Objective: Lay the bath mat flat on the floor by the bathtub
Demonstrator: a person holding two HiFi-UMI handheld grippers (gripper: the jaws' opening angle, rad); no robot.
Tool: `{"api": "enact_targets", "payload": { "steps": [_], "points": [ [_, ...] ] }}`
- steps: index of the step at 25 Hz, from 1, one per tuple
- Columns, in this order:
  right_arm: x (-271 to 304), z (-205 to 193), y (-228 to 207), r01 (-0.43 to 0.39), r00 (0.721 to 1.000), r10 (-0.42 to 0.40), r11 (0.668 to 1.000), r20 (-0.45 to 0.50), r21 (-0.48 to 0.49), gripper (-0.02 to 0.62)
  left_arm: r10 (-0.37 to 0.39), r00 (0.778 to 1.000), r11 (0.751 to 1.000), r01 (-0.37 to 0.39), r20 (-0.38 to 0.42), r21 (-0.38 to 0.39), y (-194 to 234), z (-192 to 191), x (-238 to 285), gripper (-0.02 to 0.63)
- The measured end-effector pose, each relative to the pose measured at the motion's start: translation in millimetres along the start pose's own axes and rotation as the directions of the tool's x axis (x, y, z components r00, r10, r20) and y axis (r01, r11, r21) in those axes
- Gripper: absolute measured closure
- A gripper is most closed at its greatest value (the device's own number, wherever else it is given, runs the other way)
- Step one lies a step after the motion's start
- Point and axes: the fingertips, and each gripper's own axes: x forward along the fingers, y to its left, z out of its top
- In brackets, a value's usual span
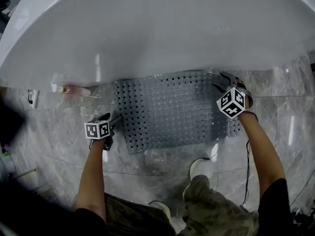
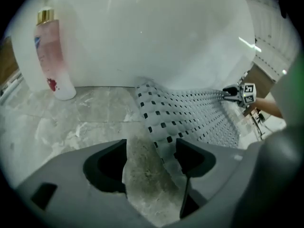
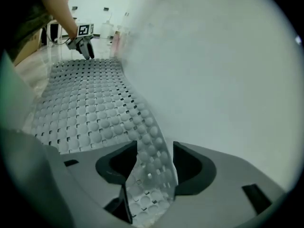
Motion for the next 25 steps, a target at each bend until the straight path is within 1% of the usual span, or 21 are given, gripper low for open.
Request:
{"api": "enact_targets", "payload": {
  "steps": [3, 4, 6, 8, 10, 12, 14, 16, 18, 22, 25],
  "points": [
    [-22.4, -14.1, -11.4, 0.087, 0.995, -0.091, 0.989, 0.029, 0.117, 0.382, -0.082, 0.996, 0.993, 0.084, 0.029, -0.085, -4.6, -3.7, -0.9, 0.268],
    [-28.4, -21.2, -11.6, 0.096, 0.994, -0.102, 0.981, 0.033, 0.167, 0.382, -0.109, 0.994, 0.989, 0.111, 0.03, -0.1, -6.9, -6.9, -0.6, 0.268],
    [-36.4, -38.9, -2.9, 0.067, 0.996, -0.08, 0.954, 0.035, 0.293, 0.382, -0.145, 0.988, 0.981, 0.149, 0.044, -0.121, -9.2, -10.5, -0.2, 0.268],
    [-43.1, -62.5, 15.4, 0.024, 0.999, -0.039, 0.911, 0.028, 0.411, 0.382, -0.187, 0.981, 0.972, 0.193, 0.052, -0.136, -14.7, -13.4, 2.9, 0.268],
    [-47.8, -86.4, 38.5, -0.008, 1.0, 0.004, 0.882, 0.011, 0.471, 0.382, -0.252, 0.967, 0.959, 0.253, 0.019, -0.125, -32.2, -21.0, 8.7, 0.268],
    [-47.9, -100.3, 61.5, -0.035, 0.999, 0.039, 0.869, 0.002, 0.493, 0.382, -0.255, 0.967, 0.963, 0.253, -0.013, -0.098, -37.8, -28.6, 11.8, 0.268],
    [-46.9, -104.9, 80.9, -0.057, 0.998, 0.064, 0.863, 0.004, 0.502, 0.382, -0.24, 0.971, 0.967, 0.238, -0.017, -0.095, -35.3, -29.8, 11.5, 0.268],
    [-46.7, -105.2, 96.3, -0.076, 0.997, 0.081, 0.86, 0.011, 0.505, 0.382, -0.242, 0.97, 0.966, 0.238, -0.028, -0.098, -36.6, -29.0, 11.2, 0.271],
    [-46.5, -103.1, 108.6, -0.089, 0.995, 0.095, 0.863, 0.013, 0.498, 0.382, -0.233, 0.971, 0.97, 0.228, -0.056, -0.09, -40.9, -28.0, 10.9, 0.357],
    [-48.4, -95.7, 127.4, -0.11, 0.993, 0.115, 0.877, 0.018, 0.468, 0.382, -0.184, 0.975, 0.98, 0.173, -0.123, -0.099, -43.1, -26.8, 8.2, 0.389],
    [-48.0, -74.7, 140.6, -0.155, 0.988, 0.143, 0.883, 0.061, 0.442, 0.382, -0.099, 0.98, 0.994, 0.09, -0.171, -0.058, -42.5, -21.5, 1.5, 0.397]
  ]
}}
